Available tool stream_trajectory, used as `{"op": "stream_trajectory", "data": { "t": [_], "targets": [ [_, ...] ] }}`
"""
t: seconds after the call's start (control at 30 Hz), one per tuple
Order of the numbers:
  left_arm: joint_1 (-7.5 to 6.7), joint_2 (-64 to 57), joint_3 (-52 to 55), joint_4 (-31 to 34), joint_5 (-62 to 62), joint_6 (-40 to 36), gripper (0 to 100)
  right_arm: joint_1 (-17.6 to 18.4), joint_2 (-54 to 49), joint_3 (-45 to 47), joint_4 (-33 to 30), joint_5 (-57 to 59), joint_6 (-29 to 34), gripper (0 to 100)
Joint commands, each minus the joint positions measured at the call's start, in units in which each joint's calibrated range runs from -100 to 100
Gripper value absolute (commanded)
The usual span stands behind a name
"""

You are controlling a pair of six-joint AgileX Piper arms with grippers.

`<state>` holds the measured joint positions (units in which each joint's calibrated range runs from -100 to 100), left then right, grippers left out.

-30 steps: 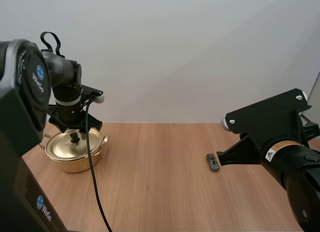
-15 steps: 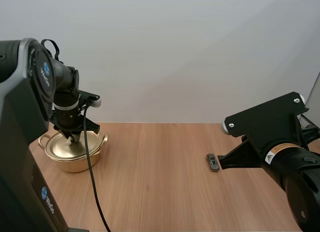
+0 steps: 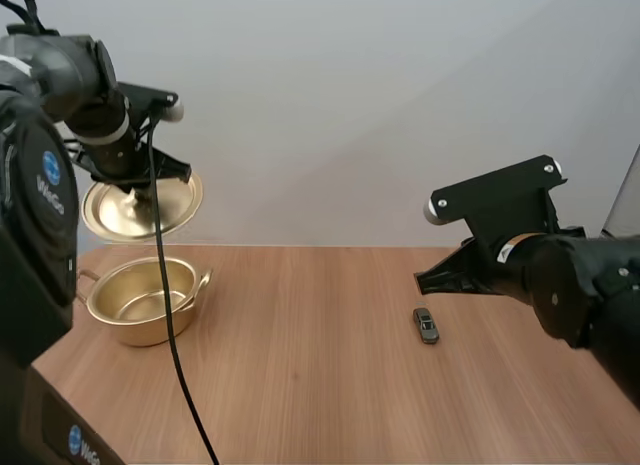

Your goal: Open the pot, put the car inside, and close it

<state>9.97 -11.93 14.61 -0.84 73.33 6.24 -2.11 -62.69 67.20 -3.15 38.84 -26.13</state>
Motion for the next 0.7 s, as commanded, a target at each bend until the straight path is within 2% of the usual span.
{"op": "stream_trajectory", "data": {
  "t": [0.0, 0.07, 0.1, 0.13, 0.27, 0.67],
  "targets": [
    [-0.01, -5.07, -1.83, -2.2, -0.86, 1.08, 0, -0.04, 23.88, -2.63, 0.77, 0.22, 0.01, 46],
    [-0.01, -8.59, -3.31, -2.85, -1.94, 1.32, 0, -0.04, 29.15, -4.76, 1.67, 0.22, 0.01, 82],
    [-0.01, -10.21, -4.02, -3.13, -2.03, 1.42, 0, -0.04, 30.99, -5.57, 2.17, 0.22, 0.01, 93],
    [-0.01, -11.63, -4.74, -3.15, -2.07, 1.67, 0, -0.04, 33.13, -6.54, 2.43, 0.22, 0.01, 95],
    [-0.01, -15.79, -7.04, -3.25, -1.61, 2.74, 0, -0.04, 39.79, -10.38, 3.15, 0.03, 0.37, 89],
    [-0.01, -23.16, -8.49, -4.16, -0.26, 3.18, 0, -0.04, 49.38, -14.62, 3.54, -1.86, 0.37, 89]
  ]
}}
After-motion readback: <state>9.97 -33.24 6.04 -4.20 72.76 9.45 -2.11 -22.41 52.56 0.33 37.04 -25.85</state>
